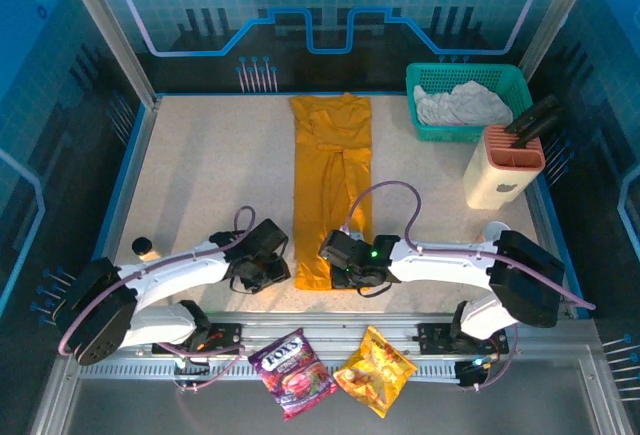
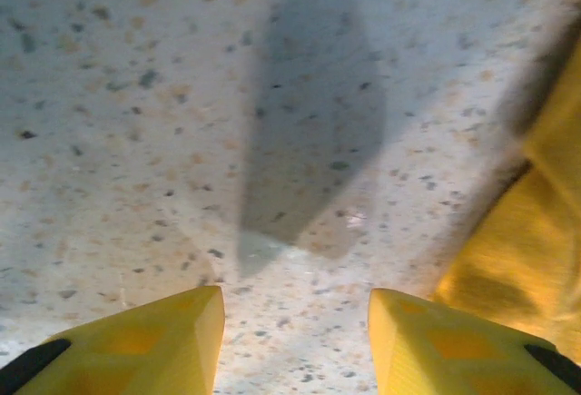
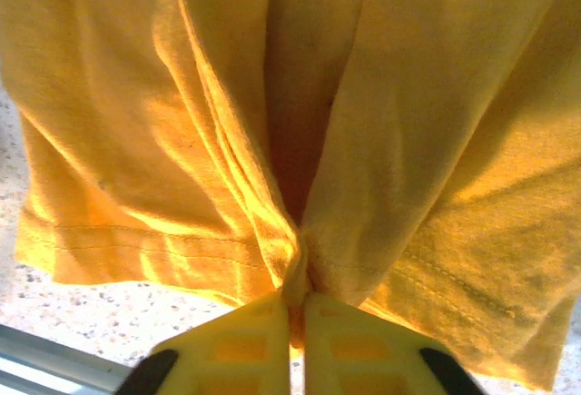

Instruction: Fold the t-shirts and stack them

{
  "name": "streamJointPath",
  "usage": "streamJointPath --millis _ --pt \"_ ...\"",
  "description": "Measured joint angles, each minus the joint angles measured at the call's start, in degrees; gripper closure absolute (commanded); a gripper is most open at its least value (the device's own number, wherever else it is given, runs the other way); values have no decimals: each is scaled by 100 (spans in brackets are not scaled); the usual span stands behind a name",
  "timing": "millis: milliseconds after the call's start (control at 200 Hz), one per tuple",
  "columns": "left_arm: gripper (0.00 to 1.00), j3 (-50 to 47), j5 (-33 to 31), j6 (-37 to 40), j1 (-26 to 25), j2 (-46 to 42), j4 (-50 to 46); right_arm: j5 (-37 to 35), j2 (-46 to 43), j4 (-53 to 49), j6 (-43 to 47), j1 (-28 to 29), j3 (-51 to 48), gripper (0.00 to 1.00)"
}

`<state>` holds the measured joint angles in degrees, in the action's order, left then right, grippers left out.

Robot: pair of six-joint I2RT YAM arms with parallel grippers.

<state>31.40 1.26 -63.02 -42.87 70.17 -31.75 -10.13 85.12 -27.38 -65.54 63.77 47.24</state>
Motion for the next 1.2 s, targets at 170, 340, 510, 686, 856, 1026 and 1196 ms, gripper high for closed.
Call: streamJointPath --millis 170,340,510,686,856,1026,1196 --pt "55 33 -136 107 0 -162 -201 -116 -15 -197 275 -9 63 71" --pt "47 675 -723 807 0 -957 -564 -461 -911 -345 1220 -9 181 61" --pt "19 1198 -1252 2190 0 -2153 -127 -918 -2752 -278 2597 -42 181 35" --pt "1 986 -1231 4068 0 -2929 1132 -1235 -4463 -24 4546 -208 -354 21" --pt "5 496 -380 6245 0 -3156 1893 -1080 -5062 -391 6760 -234 -758 19" --pt "16 743 459 8701 -4 -2953 1049 -684 -4277 -1102 8255 -240 -625 18" --pt "22 1829 476 10299 -238 -1882 -715 -415 -2992 -1399 8846 -238 -625 18"
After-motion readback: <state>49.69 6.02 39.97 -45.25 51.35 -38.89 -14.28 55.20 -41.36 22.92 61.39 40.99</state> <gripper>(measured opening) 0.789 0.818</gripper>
